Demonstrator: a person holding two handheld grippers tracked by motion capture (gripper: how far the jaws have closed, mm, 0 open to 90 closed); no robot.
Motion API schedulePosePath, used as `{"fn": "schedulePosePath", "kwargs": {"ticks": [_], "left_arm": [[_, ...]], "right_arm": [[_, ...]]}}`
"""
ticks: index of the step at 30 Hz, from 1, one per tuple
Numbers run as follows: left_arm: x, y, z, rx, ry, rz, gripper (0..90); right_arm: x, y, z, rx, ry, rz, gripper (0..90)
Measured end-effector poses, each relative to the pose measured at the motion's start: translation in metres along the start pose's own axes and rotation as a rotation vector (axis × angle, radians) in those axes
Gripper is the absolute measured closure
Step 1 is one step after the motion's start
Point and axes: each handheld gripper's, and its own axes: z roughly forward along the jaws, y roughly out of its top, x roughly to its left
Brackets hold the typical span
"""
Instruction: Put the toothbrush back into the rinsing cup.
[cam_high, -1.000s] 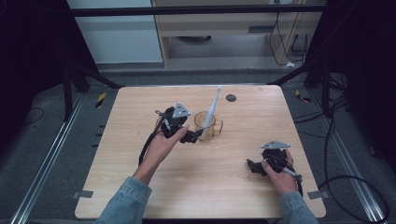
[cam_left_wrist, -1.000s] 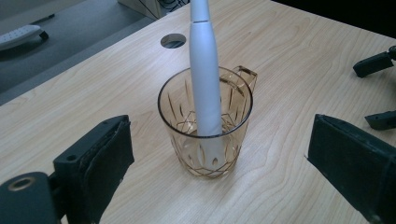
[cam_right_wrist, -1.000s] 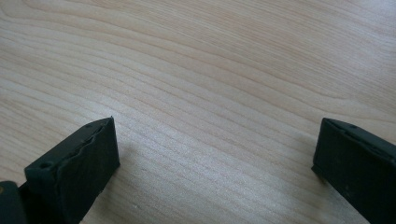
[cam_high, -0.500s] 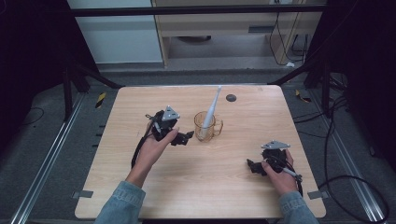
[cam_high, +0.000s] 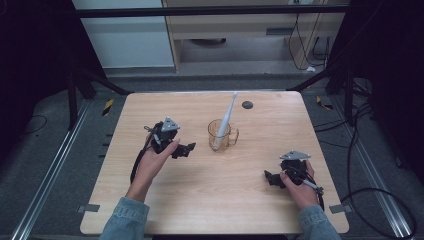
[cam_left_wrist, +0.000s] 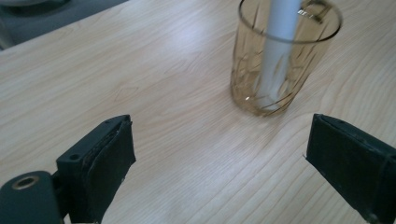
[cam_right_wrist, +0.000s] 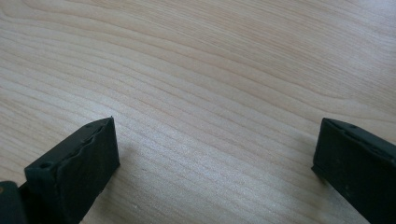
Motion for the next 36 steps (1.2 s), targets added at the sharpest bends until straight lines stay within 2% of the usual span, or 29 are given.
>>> {"fn": "schedulePosePath", "kwargs": {"ticks": [2,6,19,29,36], "left_arm": [[0.007,-0.009,0.000,0.016,0.014,-0.021,7.0],[0.016,-0.016,-0.004,0.023,0.030,-0.040,7.0],[0.036,-0.031,-0.011,0.045,0.063,-0.093,7.2],[0.047,-0.039,-0.014,0.064,0.091,-0.112,7.3],[0.055,-0.047,-0.012,0.100,0.117,-0.117,7.4]], "right_arm": [[0.000,0.000,0.000,0.002,0.003,0.004,0.3],[0.000,0.000,0.000,0.000,-0.001,0.000,0.3],[0.000,0.000,0.000,0.001,0.000,0.002,0.3],[0.000,0.000,-0.001,0.003,0.005,0.008,0.3],[0.000,0.000,0.000,0.001,0.002,0.002,0.3]]}}
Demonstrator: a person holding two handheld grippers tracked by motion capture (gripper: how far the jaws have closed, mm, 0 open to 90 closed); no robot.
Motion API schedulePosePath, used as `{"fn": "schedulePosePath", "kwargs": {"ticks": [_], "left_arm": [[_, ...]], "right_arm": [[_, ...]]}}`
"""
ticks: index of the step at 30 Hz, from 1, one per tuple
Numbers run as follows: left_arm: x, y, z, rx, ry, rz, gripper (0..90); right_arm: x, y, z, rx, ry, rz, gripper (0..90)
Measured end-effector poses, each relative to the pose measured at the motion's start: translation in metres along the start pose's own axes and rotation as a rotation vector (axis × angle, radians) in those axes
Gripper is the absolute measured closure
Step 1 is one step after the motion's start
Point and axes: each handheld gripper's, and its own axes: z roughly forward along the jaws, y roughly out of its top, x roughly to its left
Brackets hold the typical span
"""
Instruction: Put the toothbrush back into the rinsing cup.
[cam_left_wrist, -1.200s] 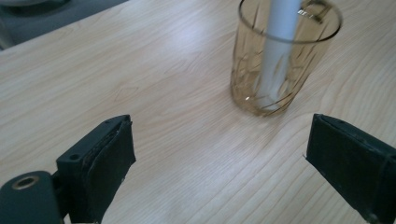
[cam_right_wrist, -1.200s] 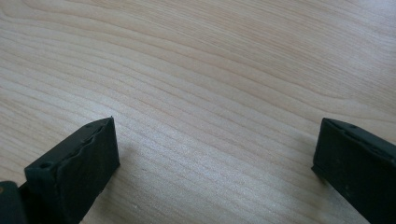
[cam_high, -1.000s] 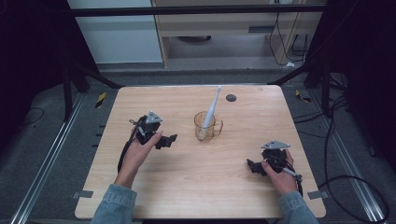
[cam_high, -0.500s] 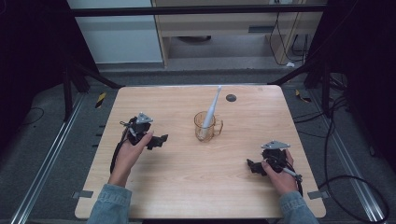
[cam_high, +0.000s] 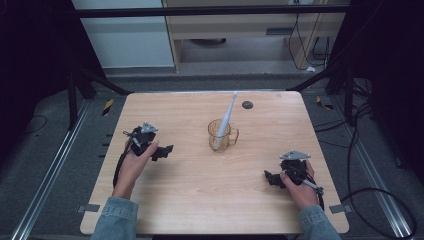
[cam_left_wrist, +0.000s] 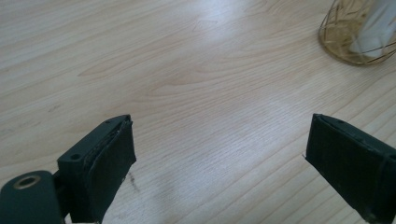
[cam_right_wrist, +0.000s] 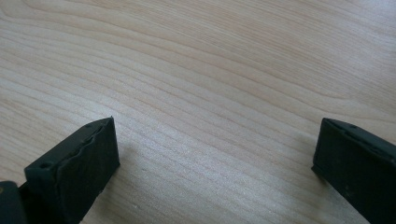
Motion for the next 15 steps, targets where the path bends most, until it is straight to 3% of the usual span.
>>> {"fn": "schedulePosePath", "kwargs": {"ticks": [15], "left_arm": [[0.018,-0.018,0.009,0.068,0.040,-0.023,7.3]], "right_arm": [[0.000,0.000,0.000,-0.001,-0.002,-0.001,0.3]]}}
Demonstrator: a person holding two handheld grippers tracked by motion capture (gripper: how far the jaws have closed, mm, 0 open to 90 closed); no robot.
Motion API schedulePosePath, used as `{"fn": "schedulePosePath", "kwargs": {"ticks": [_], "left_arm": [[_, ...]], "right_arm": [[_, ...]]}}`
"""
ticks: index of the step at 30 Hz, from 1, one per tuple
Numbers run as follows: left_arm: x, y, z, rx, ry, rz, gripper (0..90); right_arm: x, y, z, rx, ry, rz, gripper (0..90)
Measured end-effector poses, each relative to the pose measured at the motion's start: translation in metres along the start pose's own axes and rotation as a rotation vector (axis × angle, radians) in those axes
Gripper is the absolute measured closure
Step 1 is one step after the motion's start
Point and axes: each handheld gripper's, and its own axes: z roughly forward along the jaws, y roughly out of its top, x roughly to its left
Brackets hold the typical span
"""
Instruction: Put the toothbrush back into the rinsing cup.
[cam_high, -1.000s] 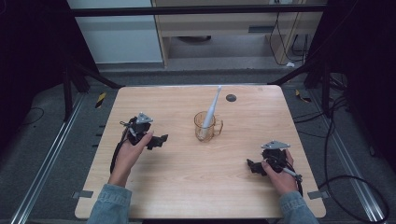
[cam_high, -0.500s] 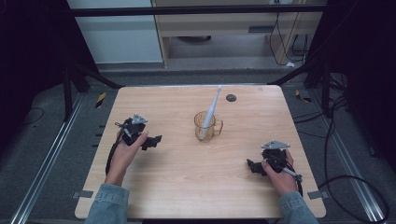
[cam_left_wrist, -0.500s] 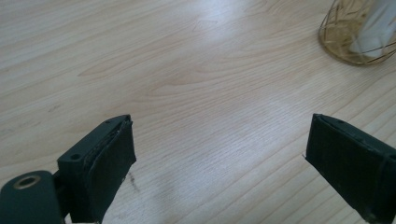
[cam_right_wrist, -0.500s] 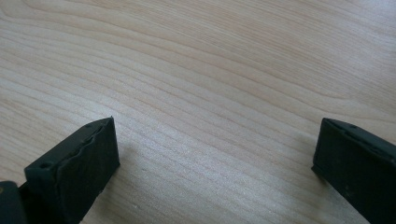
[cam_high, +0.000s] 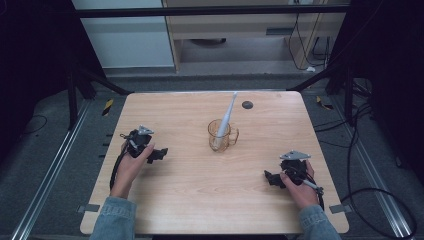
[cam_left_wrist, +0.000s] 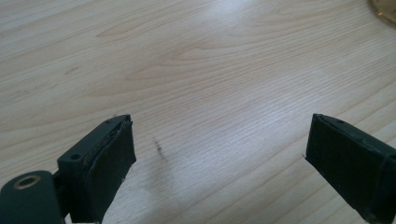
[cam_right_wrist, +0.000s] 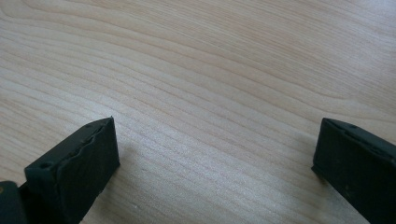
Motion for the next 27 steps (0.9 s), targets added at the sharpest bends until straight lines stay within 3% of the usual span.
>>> {"fn": "schedulePosePath", "kwargs": {"ticks": [11,27], "left_arm": [[0.012,-0.010,0.005,0.010,0.034,-0.028,7.5],[0.022,-0.020,0.015,0.015,0.049,-0.051,7.5]], "right_arm": [[0.000,0.000,0.000,-0.001,-0.002,-0.002,0.3],[0.000,0.000,0.000,-0.001,-0.002,-0.002,0.3]]}}
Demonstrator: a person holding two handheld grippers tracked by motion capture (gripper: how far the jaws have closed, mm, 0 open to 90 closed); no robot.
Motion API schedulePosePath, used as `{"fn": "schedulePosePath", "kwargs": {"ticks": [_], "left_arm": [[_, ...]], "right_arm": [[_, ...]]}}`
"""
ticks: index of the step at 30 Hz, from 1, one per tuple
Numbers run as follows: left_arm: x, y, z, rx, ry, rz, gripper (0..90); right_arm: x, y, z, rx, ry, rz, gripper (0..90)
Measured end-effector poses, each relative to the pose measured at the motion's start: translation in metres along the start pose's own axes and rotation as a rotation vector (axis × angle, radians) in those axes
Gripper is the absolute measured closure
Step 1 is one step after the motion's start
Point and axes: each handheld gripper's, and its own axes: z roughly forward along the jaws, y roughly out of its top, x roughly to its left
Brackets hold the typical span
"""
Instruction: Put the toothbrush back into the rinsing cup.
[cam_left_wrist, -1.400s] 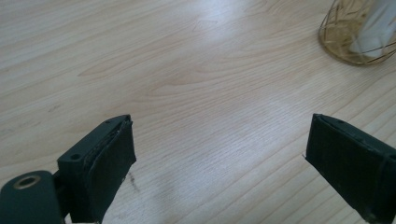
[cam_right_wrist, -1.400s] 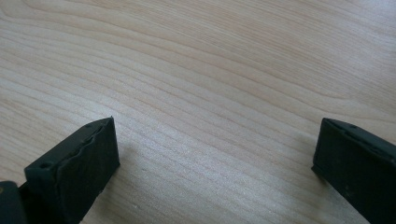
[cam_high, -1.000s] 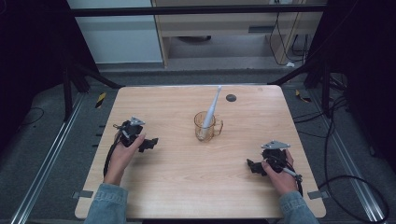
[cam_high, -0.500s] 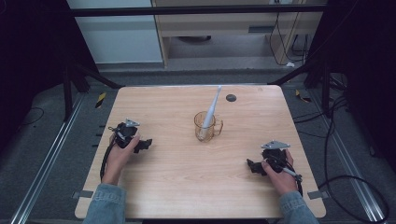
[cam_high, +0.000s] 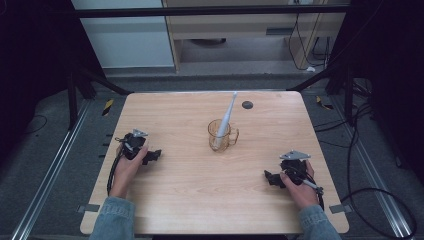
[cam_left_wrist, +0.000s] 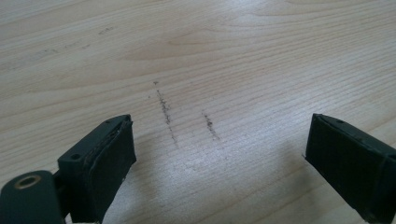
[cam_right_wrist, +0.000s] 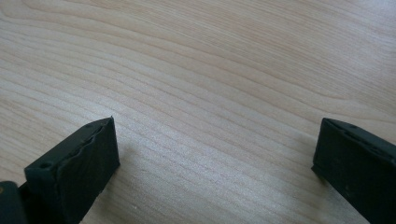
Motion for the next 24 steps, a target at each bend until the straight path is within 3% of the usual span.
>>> {"fn": "schedulePosePath", "kwargs": {"ticks": [11,15,24], "left_arm": [[0.005,-0.004,0.007,-0.018,0.002,-0.016,6.3],[0.006,-0.009,0.010,-0.069,0.001,-0.014,3.5],[0.006,-0.009,0.010,-0.066,-0.004,-0.007,1.9]], "right_arm": [[0.000,0.000,0.000,0.000,0.000,0.000,0.3],[0.000,0.000,0.000,0.000,0.000,0.000,0.3],[0.000,0.000,0.000,0.000,0.000,0.000,0.3]]}}
